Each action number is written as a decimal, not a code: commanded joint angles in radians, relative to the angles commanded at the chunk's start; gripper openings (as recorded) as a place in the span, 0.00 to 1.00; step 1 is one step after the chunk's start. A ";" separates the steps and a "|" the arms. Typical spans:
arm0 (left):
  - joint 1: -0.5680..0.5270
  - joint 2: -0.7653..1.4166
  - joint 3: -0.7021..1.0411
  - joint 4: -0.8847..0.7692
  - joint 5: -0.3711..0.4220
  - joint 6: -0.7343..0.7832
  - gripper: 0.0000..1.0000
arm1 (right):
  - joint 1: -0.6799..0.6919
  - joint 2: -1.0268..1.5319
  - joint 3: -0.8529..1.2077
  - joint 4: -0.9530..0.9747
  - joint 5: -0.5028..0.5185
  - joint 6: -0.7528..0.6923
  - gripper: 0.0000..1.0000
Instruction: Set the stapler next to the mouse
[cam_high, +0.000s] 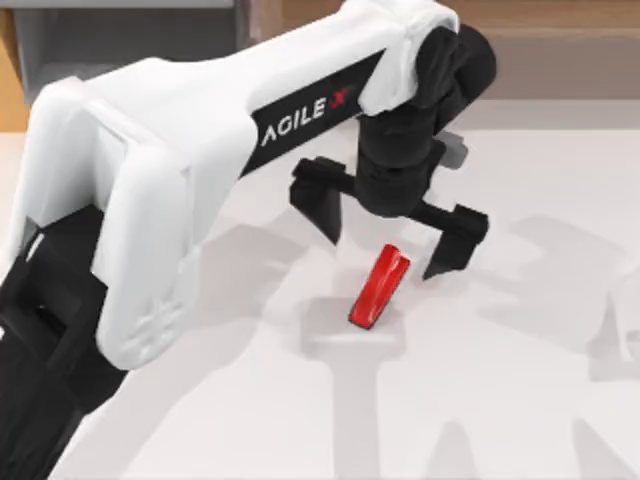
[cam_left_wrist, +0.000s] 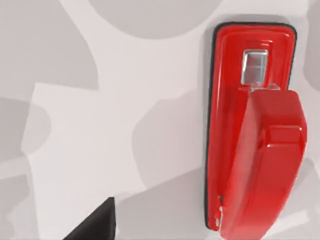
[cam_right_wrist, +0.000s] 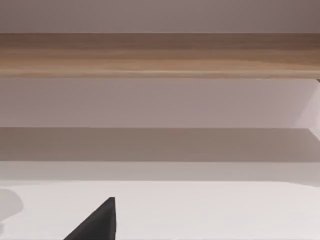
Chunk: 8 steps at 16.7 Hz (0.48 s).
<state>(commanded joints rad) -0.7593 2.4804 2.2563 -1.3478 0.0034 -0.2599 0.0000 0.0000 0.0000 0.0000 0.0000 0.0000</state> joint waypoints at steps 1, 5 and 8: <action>-0.001 0.000 -0.004 0.004 0.000 0.001 1.00 | 0.000 0.000 0.000 0.000 0.000 0.000 1.00; -0.002 0.011 -0.100 0.117 0.000 0.001 1.00 | 0.000 0.000 0.000 0.000 0.000 0.000 1.00; -0.004 0.021 -0.157 0.178 0.000 0.000 1.00 | 0.000 0.000 0.000 0.000 0.000 0.000 1.00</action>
<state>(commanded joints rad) -0.7630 2.5015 2.0992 -1.1694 0.0037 -0.2596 0.0000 0.0000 0.0000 0.0000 0.0000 0.0000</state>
